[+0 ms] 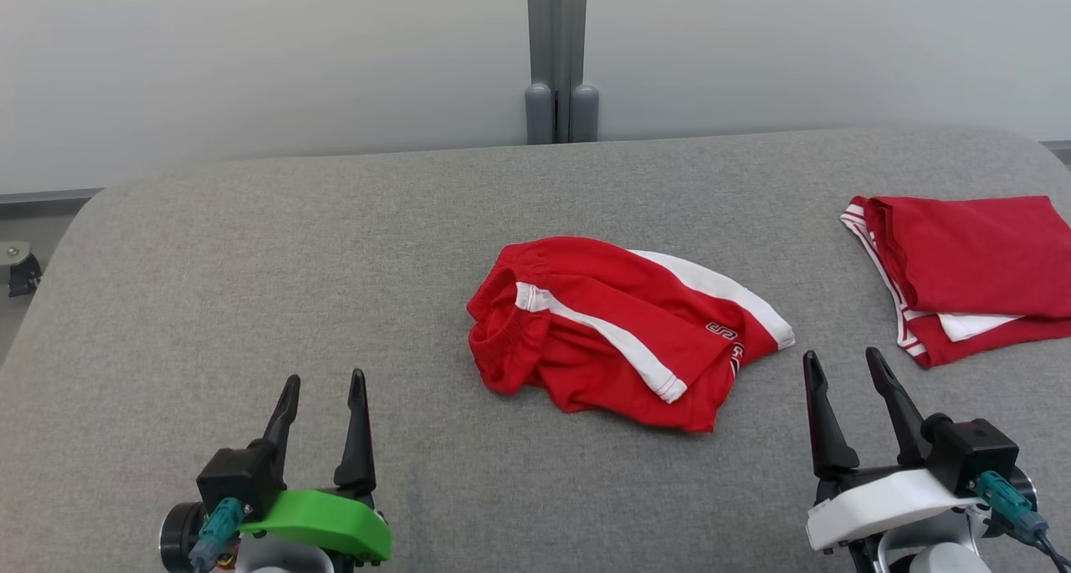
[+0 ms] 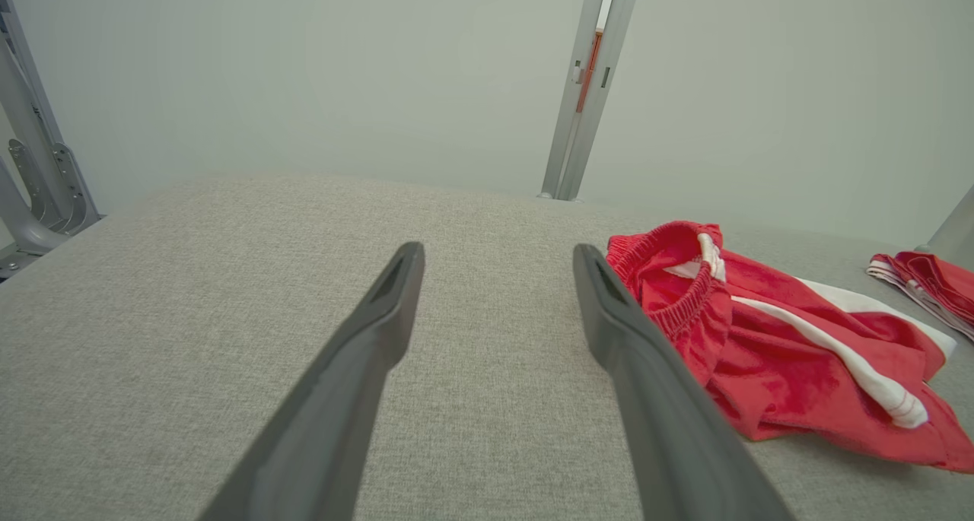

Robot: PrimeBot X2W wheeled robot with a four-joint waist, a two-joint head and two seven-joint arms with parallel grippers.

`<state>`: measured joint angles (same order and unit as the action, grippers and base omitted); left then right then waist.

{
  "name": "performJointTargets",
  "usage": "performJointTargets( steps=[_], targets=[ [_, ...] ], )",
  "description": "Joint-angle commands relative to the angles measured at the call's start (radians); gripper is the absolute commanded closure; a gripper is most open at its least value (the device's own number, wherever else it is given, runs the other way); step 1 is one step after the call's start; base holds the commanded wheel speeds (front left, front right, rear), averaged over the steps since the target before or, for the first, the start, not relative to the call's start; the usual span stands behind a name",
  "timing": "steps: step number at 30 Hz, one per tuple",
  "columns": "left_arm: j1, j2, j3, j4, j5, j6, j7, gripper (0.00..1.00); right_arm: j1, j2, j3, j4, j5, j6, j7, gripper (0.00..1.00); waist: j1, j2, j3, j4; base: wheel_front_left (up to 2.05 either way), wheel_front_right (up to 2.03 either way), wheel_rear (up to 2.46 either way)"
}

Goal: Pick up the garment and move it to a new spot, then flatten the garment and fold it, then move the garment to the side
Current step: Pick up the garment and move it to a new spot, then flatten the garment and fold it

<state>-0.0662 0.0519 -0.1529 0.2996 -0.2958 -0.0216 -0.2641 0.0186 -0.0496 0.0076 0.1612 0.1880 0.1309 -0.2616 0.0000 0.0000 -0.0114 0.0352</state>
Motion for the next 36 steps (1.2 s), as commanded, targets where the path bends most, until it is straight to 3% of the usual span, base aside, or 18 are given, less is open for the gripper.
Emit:
performJointTargets(
  steps=[1, 24, 36],
  targets=[
    [0.022, 0.000, 0.004, 0.001, 0.007, 0.002, 0.000, 0.00, -0.003, -0.002, 0.001, 0.002, -0.003, 0.000, -0.004, 0.00, 0.0000, 0.0000, -0.001, -0.001, 0.00, 0.00, 0.00],
    [0.007, 0.000, -0.041, 0.006, -0.004, 0.001, 0.000, 0.00, 0.011, -0.002, 0.018, 0.006, -0.023, 0.000, -0.004, 0.00, 0.0000, 0.0000, 0.006, -0.022, 0.00, 0.00, 0.00],
    [-0.231, 0.000, -0.221, 0.155, -0.012, -0.041, 0.032, 0.00, -0.037, -0.002, 0.042, 0.004, -0.036, 0.000, -0.004, 0.00, 0.0000, 0.0000, 0.080, -0.074, 0.00, 0.00, 0.00]
  ],
)
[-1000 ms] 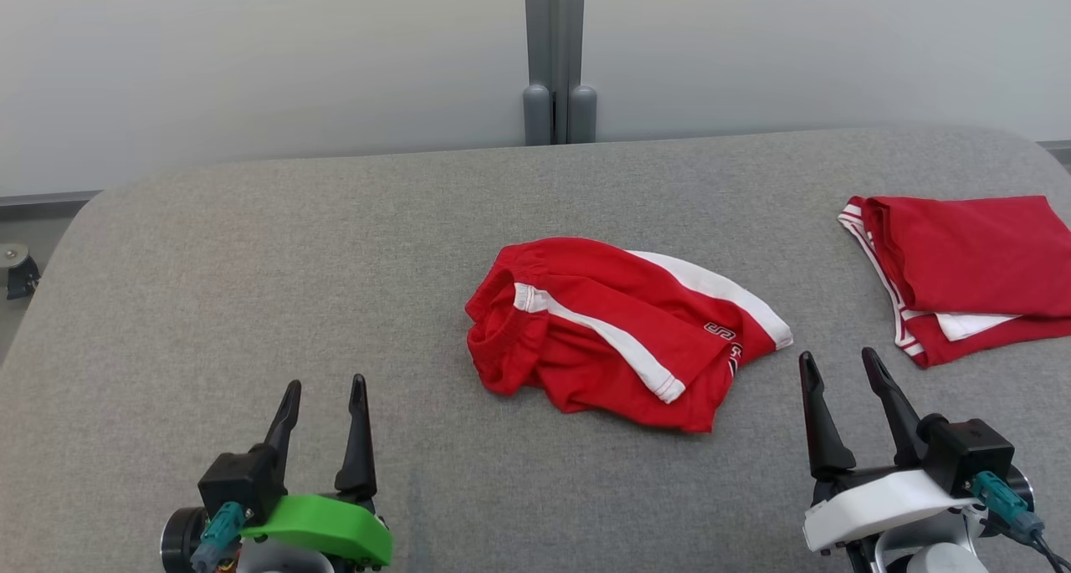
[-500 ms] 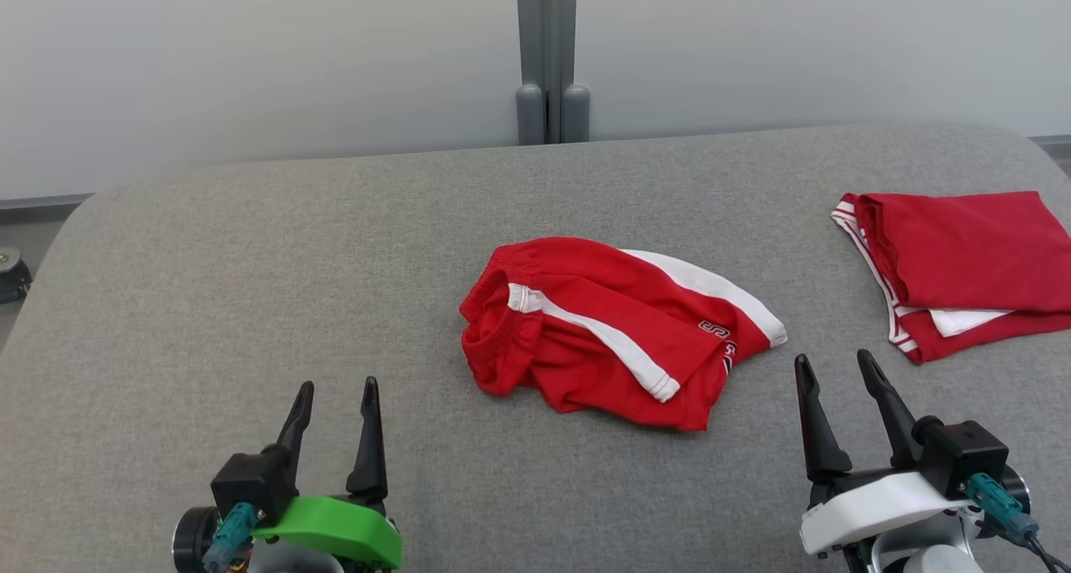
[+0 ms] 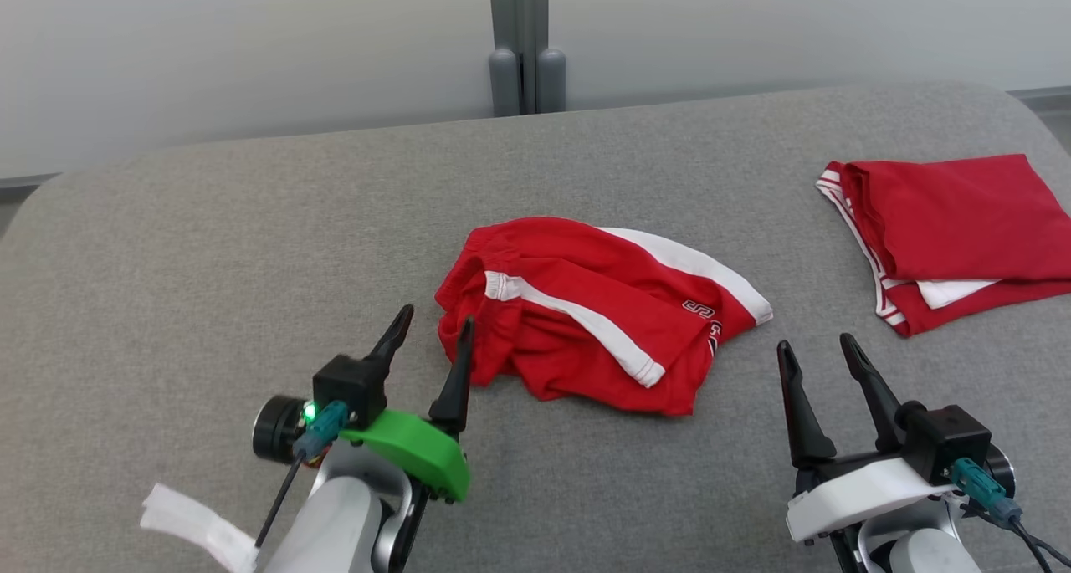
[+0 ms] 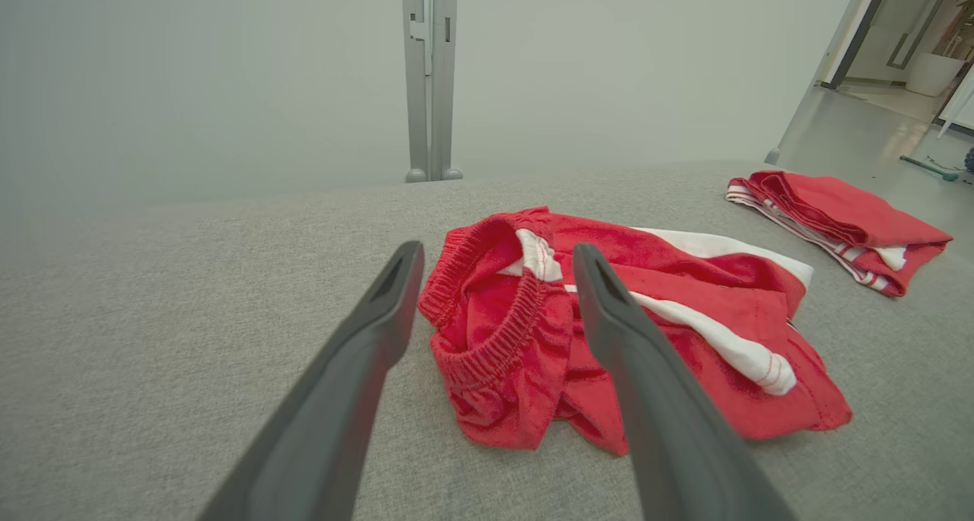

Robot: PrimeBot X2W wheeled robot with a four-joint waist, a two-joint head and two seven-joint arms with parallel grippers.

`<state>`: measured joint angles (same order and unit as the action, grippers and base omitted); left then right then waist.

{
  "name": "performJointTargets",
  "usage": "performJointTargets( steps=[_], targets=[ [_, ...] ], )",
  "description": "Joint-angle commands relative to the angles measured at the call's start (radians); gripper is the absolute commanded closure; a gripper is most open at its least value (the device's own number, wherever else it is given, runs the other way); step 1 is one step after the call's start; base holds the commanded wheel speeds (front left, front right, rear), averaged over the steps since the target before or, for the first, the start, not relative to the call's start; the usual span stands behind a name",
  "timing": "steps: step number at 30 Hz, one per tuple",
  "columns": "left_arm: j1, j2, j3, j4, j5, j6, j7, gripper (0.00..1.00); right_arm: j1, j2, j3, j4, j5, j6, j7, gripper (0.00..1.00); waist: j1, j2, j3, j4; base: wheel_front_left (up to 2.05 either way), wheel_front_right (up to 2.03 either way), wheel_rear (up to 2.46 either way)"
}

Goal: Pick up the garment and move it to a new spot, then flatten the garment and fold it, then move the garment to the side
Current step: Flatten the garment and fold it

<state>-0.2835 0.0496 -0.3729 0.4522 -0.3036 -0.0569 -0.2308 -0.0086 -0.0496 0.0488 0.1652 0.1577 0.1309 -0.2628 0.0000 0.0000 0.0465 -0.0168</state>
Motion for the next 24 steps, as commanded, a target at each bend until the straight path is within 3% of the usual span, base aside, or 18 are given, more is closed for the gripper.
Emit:
performJointTargets(
  steps=[1, 13, 15, 17, 18, 19, 24],
  targets=[
    [-0.038, 0.002, -0.015, 0.018, -0.013, -0.005, 0.001, 0.00, -0.015, -0.002, 0.005, 0.001, -0.006, 0.000, -0.003, 0.00, 0.0000, 0.0000, 0.031, -0.030, 0.00, 0.00, 0.00],
    [-0.240, 0.003, -0.128, 0.291, -0.178, 0.036, 0.012, 0.01, -0.060, -0.002, 0.014, 0.010, -0.009, 0.000, -0.003, 0.00, 0.0000, 0.0000, 0.096, -0.120, 0.00, 0.00, 0.00],
    [-0.253, 0.003, -0.133, 0.325, -0.199, 0.046, 0.004, 0.48, -0.061, -0.002, 0.012, 0.011, -0.010, 0.000, -0.003, 0.00, 0.0000, 0.0000, 0.097, -0.121, 0.00, 0.00, 0.00],
    [-0.267, 0.003, -0.146, 0.351, -0.217, 0.043, -0.004, 0.72, -0.061, -0.002, 0.009, 0.010, -0.010, 0.000, -0.003, 0.00, 0.0000, 0.0000, 0.096, -0.118, 0.00, 0.00, 0.00],
    [-0.272, 0.003, -0.152, 0.359, -0.225, 0.041, -0.008, 0.93, -0.061, -0.002, 0.009, 0.009, -0.011, 0.000, -0.003, 0.00, 0.0000, 0.0000, 0.095, -0.115, 0.00, 0.00, 0.00],
    [-0.277, 0.003, -0.160, 0.366, -0.235, 0.038, -0.012, 1.00, -0.061, -0.002, 0.009, 0.007, -0.011, 0.000, -0.003, 0.00, 0.0000, 0.0000, 0.093, -0.111, 0.00, 0.00, 0.00],
    [-0.288, 0.003, -0.192, 0.354, -0.272, 0.029, -0.029, 1.00, -0.058, -0.002, 0.011, 0.009, -0.010, 0.000, -0.003, 0.00, 0.0000, 0.0000, 0.083, -0.083, 0.00, 0.00, 0.00]
  ],
)
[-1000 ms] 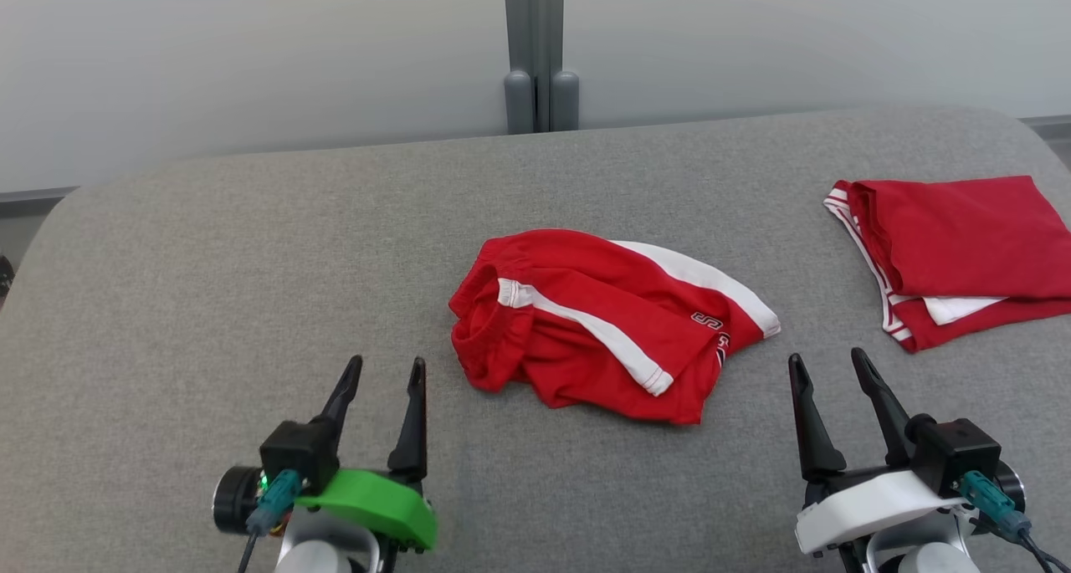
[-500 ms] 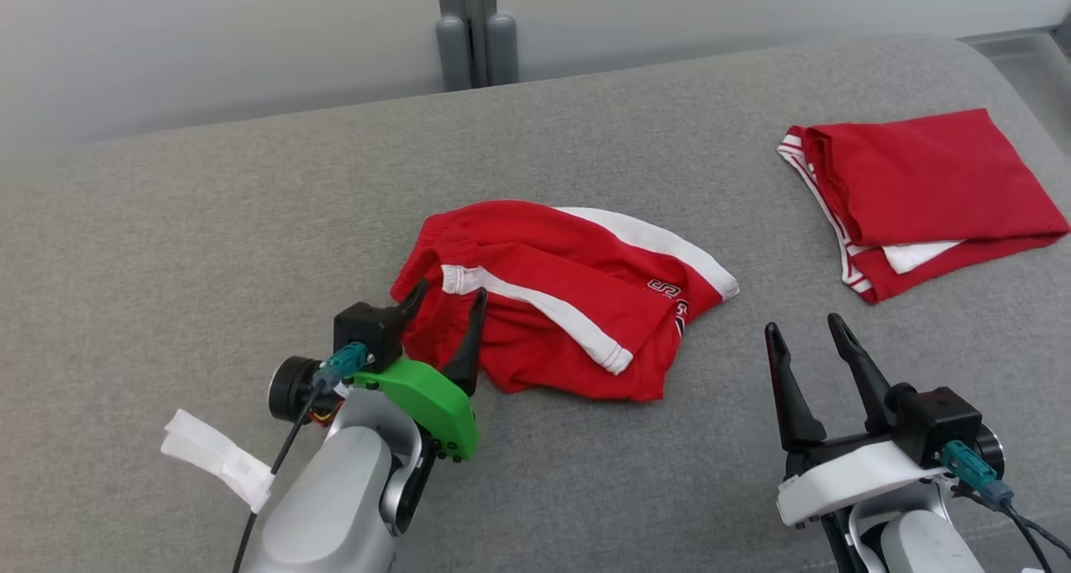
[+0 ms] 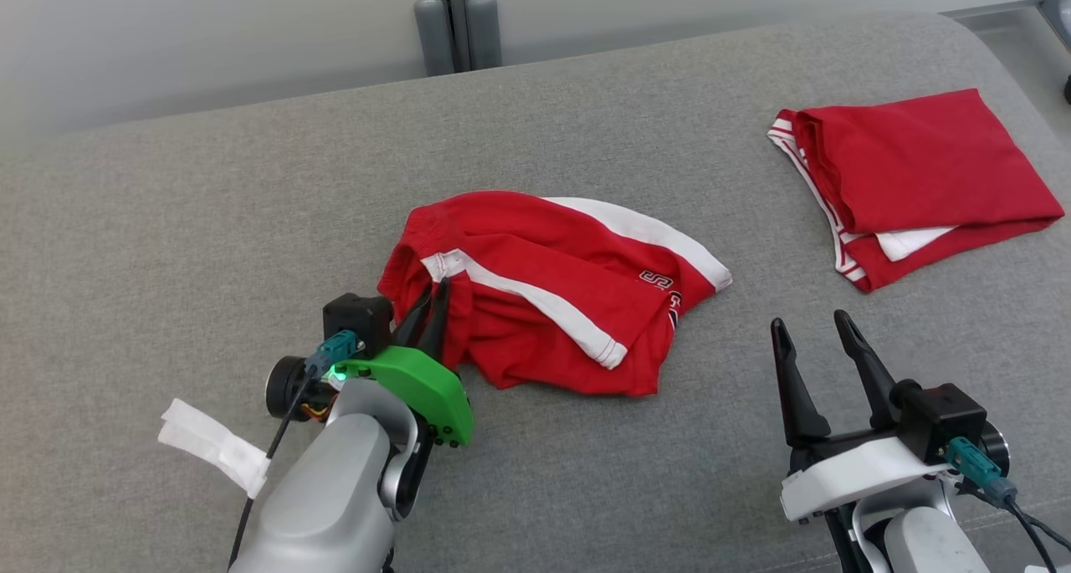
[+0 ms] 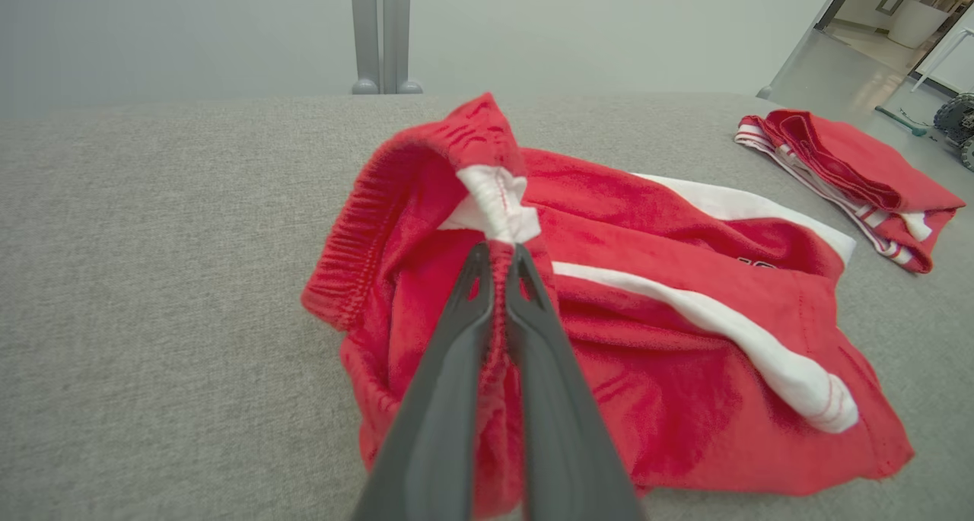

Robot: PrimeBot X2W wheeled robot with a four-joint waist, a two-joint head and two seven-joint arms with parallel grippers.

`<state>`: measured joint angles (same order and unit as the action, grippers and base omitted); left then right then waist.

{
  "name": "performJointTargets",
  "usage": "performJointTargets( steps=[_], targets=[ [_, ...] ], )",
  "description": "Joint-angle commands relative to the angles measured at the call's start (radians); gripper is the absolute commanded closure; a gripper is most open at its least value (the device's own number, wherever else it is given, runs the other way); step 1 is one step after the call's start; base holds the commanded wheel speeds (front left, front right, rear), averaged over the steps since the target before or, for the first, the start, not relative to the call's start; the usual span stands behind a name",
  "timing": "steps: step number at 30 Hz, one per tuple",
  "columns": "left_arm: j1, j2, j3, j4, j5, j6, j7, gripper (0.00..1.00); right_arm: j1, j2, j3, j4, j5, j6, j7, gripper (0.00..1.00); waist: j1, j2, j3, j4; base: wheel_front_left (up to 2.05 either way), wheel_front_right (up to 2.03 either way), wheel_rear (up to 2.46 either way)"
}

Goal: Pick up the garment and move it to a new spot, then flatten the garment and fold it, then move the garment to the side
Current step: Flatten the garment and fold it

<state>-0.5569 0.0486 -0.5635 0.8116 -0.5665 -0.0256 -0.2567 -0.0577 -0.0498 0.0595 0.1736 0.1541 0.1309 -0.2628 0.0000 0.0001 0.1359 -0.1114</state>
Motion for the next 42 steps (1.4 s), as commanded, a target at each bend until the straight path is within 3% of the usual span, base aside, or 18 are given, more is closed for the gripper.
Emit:
performJointTargets(
  steps=[1, 13, 21, 25, 26, 27, 28, 29, 36, 42],
  targets=[
    [-0.010, 0.004, -0.008, -0.020, -0.018, -0.006, -0.006, 1.00, -0.006, -0.002, -0.001, 0.001, -0.006, 0.000, -0.003, 0.00, 0.0000, -0.0001, -0.011, 0.019, 0.00, 0.00, 0.00],
    [0.232, 0.033, 0.059, -0.268, -0.096, -0.009, -0.007, 1.00, 0.031, -0.002, -0.023, 0.009, -0.002, 0.000, -0.003, 0.00, 0.0000, -0.0001, -0.055, 0.107, 0.00, 0.00, 0.00],
    [0.310, 0.087, 0.087, -0.259, -0.154, -0.011, 0.059, 1.00, 0.017, -0.002, -0.013, 0.020, 0.002, 0.000, -0.003, 0.00, 0.0000, -0.0001, -0.052, 0.137, 0.00, 0.00, 0.00],
    [0.287, 0.083, 0.084, -0.214, -0.153, -0.016, 0.053, 1.00, 0.010, -0.002, -0.009, 0.026, -0.001, 0.000, -0.003, 0.00, 0.0000, -0.0001, -0.048, 0.138, 0.00, 0.00, 0.00],
    [0.280, 0.082, 0.082, -0.201, -0.147, -0.017, 0.049, 0.87, 0.010, -0.002, -0.010, 0.027, -0.002, 0.000, -0.003, 0.00, 0.0000, -0.0001, -0.048, 0.137, 0.00, 0.00, 0.00],
    [0.275, 0.082, 0.080, -0.192, -0.141, -0.014, 0.044, 0.62, 0.010, -0.002, -0.010, 0.029, -0.003, 0.000, -0.003, 0.00, 0.0000, -0.0001, -0.048, 0.136, 0.00, 0.00, 0.00],
    [0.271, 0.081, 0.077, -0.183, -0.132, -0.010, 0.036, 0.11, 0.010, -0.002, -0.012, 0.031, -0.005, 0.000, -0.003, 0.00, 0.0000, -0.0001, -0.050, 0.135, 0.00, 0.00, 0.00],
    [0.269, 0.081, 0.076, -0.178, -0.125, -0.006, 0.027, 0.00, 0.011, -0.002, -0.015, 0.031, -0.006, 0.000, -0.003, 0.00, 0.0000, -0.0001, -0.051, 0.135, 0.00, 0.00, 0.00],
    [0.278, 0.085, 0.114, -0.204, -0.059, 0.020, -0.009, 0.00, 0.029, -0.002, -0.035, 0.032, -0.010, 0.000, -0.003, 0.00, 0.0000, -0.0001, -0.072, 0.140, 0.00, 0.00, 0.00],
    [0.338, 0.083, 0.198, -0.321, 0.025, 0.038, -0.008, 0.00, 0.038, -0.002, -0.046, 0.026, -0.005, 0.000, -0.003, 0.00, 0.0000, -0.0001, -0.102, 0.153, 0.00, 0.00, 0.00]
  ],
)
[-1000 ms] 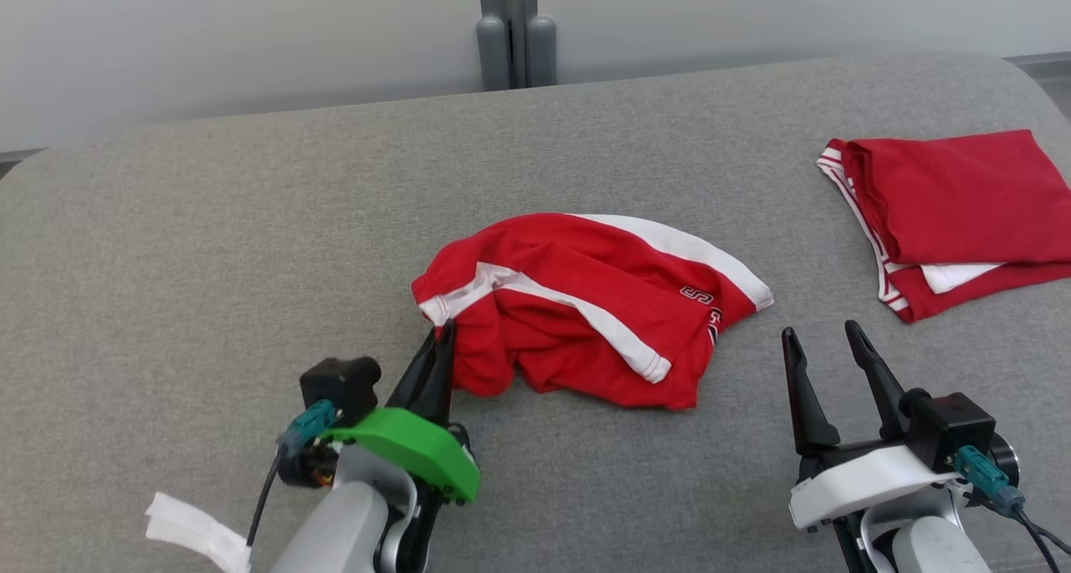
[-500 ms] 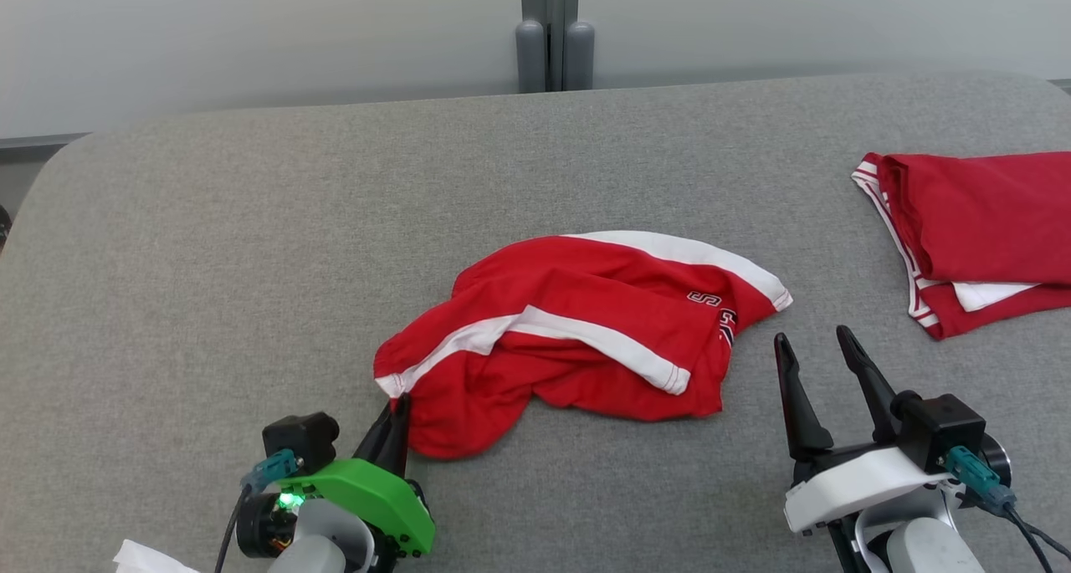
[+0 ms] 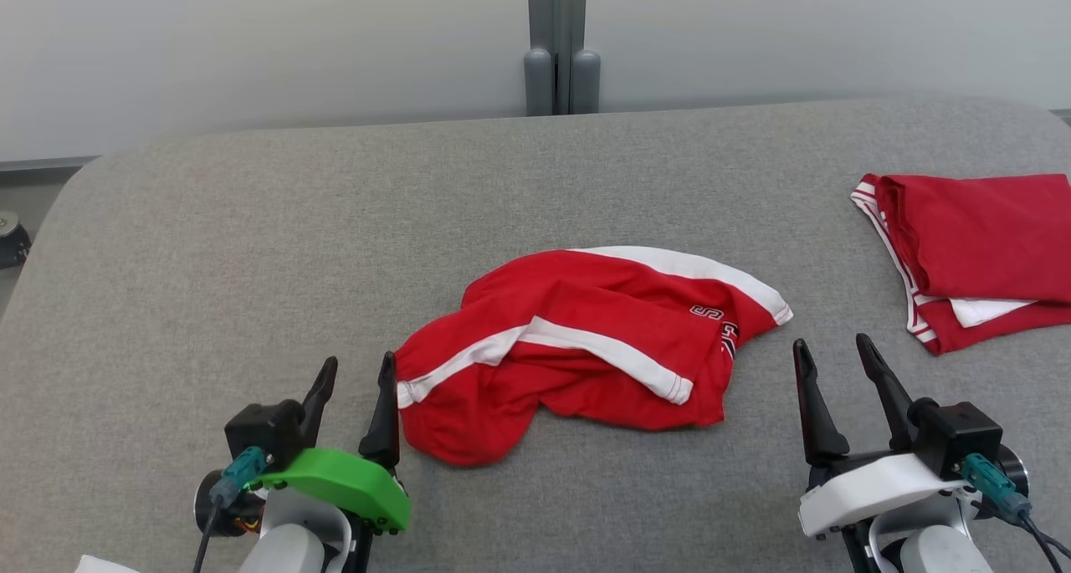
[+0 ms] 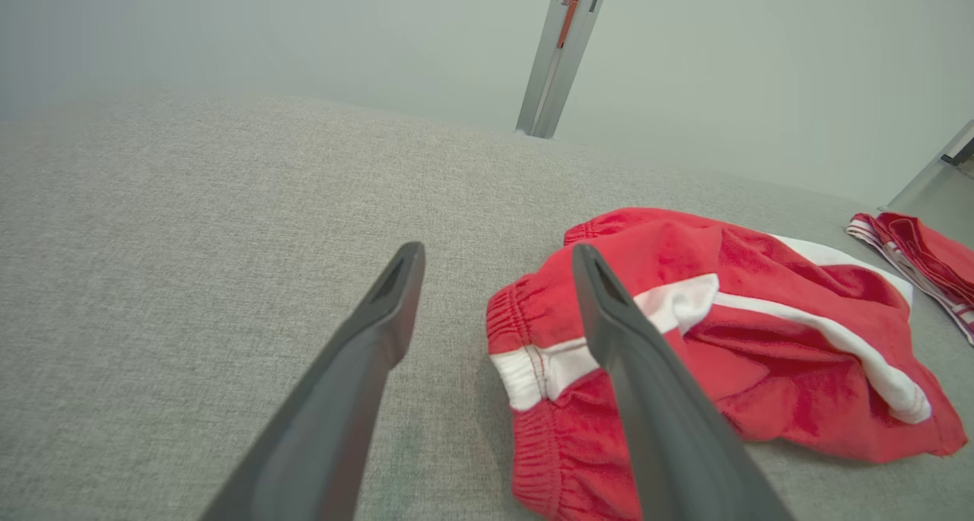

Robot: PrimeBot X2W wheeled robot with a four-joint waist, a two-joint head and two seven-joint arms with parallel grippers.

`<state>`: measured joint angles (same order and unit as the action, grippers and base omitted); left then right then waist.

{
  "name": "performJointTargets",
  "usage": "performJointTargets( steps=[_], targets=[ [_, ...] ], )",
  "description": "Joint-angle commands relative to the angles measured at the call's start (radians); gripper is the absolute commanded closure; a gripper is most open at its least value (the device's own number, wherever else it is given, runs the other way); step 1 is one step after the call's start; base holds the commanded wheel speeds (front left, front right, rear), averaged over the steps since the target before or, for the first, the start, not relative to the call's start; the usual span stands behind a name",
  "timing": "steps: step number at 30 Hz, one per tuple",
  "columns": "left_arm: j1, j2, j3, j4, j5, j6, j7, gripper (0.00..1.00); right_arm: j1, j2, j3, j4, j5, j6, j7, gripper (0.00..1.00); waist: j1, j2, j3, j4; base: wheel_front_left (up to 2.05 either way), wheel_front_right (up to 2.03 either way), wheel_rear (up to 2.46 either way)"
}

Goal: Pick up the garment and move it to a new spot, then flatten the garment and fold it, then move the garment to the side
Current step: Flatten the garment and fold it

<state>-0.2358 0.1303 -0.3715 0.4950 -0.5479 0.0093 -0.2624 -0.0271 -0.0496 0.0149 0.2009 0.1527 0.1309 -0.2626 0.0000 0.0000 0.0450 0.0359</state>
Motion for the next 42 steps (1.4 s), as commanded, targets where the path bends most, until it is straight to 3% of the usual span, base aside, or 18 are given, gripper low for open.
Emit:
performJointTargets(
  steps=[1, 12, 24, 42],
  targets=[
    [0.026, -0.003, 0.018, -0.022, 0.022, 0.007, -0.002, 0.00, 0.008, -0.002, -0.002, -0.001, -0.002, 0.000, -0.003, 0.00, 0.0000, 0.0000, -0.017, 0.007, 0.00, 0.00, 0.00],
    [0.135, -0.044, 0.104, -0.106, 0.146, 0.001, -0.003, 0.00, 0.006, -0.002, 0.011, 0.001, 0.011, 0.000, -0.003, 0.00, 0.0000, 0.0000, -0.060, 0.016, 0.00, 0.00, 0.00],
    [0.166, -0.070, 0.144, -0.107, 0.197, -0.022, -0.003, 0.00, 0.014, -0.002, 0.029, 0.024, 0.018, 0.000, -0.003, 0.00, 0.0000, 0.0000, -0.068, 0.022, 0.00, 0.00, 0.00],
    [0.115, -0.078, 0.146, -0.099, 0.220, -0.031, -0.003, 0.00, -0.133, -0.003, 0.242, 0.338, 0.274, 0.000, 0.018, 0.00, 0.0000, 0.0000, 0.026, 0.123, 0.00, 0.00, 0.00]
  ],
)
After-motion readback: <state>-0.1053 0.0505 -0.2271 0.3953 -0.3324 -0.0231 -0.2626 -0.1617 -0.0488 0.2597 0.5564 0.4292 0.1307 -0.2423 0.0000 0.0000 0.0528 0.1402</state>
